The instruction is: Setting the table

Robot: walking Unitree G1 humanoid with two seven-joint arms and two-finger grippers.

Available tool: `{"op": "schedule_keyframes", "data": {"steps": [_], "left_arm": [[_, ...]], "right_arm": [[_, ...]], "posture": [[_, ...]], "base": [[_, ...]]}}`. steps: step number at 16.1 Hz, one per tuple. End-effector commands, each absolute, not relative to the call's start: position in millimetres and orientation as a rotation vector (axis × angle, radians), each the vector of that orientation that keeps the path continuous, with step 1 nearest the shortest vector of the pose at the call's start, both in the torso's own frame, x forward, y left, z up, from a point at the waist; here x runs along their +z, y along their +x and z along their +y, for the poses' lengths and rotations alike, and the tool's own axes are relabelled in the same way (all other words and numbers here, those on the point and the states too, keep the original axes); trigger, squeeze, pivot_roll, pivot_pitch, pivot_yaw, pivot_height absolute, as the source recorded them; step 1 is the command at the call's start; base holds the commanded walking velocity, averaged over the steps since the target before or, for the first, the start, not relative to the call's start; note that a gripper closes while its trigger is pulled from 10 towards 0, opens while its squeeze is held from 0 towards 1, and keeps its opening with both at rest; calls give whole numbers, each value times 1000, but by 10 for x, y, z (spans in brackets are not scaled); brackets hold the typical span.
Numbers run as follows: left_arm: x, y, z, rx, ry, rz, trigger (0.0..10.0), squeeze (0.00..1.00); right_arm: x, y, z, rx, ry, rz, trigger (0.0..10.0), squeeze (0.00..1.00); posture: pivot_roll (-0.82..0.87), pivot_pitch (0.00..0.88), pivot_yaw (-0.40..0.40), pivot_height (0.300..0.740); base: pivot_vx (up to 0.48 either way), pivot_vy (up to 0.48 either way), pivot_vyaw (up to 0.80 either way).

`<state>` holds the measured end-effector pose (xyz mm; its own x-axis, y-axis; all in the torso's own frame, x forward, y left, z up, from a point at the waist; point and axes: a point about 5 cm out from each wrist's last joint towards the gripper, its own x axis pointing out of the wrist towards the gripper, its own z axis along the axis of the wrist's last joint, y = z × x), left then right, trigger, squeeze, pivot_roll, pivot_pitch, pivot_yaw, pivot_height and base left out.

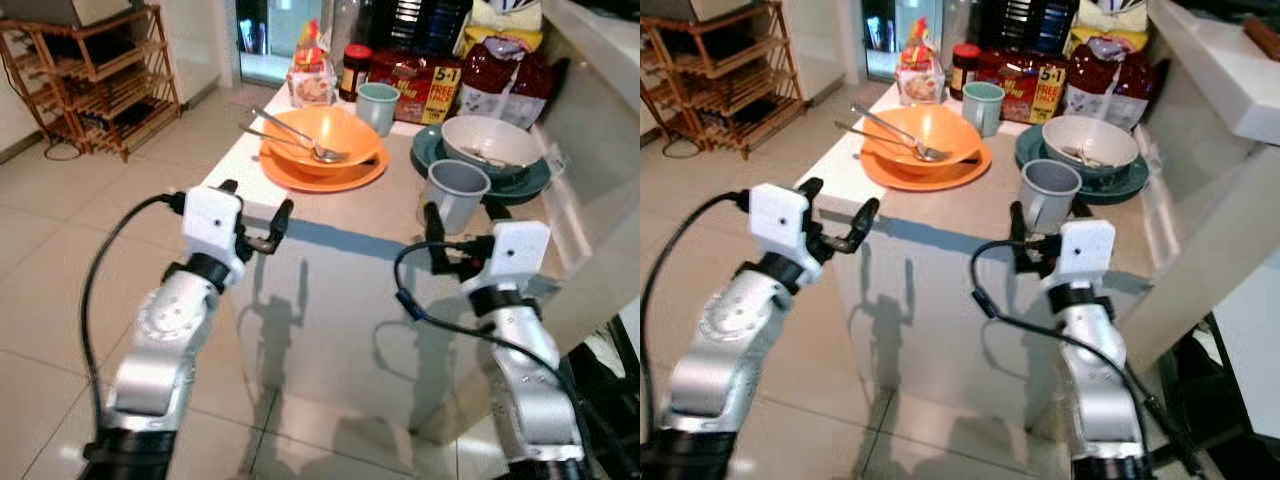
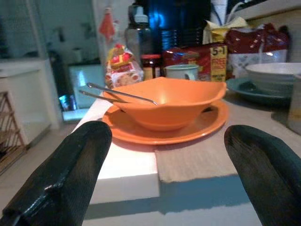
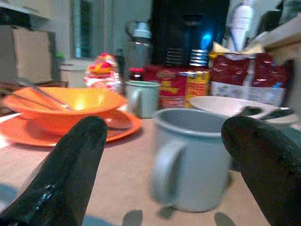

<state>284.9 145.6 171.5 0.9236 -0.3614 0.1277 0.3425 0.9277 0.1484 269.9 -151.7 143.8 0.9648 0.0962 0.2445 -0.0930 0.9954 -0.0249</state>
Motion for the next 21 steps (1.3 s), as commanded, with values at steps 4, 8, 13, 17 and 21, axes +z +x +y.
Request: {"op": "schedule_keyframes", "data": {"steps": [4, 8, 13, 17, 21], "left_arm": [[1687, 2703, 1246, -600, 78, -140, 10000, 0], [1615, 2543, 1101, -785, 51, -99, 10000, 0], [1644, 2547, 1136, -805, 64, -102, 10000, 0], [1648, 2548, 1134, -807, 68, -104, 10000, 0], [1659, 2551, 1145, -810, 74, -106, 10000, 0]], "right_arm": [[1406, 2719, -1633, -13, -51, -245, 10000, 1000], [1239, 2779, -1683, -100, -71, -159, 10000, 1000], [1141, 2990, -1591, -126, -46, -108, 10000, 0], [1137, 3054, -1469, -68, -21, -132, 10000, 0], [1169, 3065, -1389, -28, -50, -167, 10000, 0]], "posture": [[75, 18, -66, 740], [84, 15, -73, 740], [95, 4, -68, 740], [102, 0, -66, 740], [102, 0, -63, 740]], "base": [[0, 0, 0], [0, 0, 0], [0, 0, 0], [0, 0, 0], [0, 0, 0]]}}
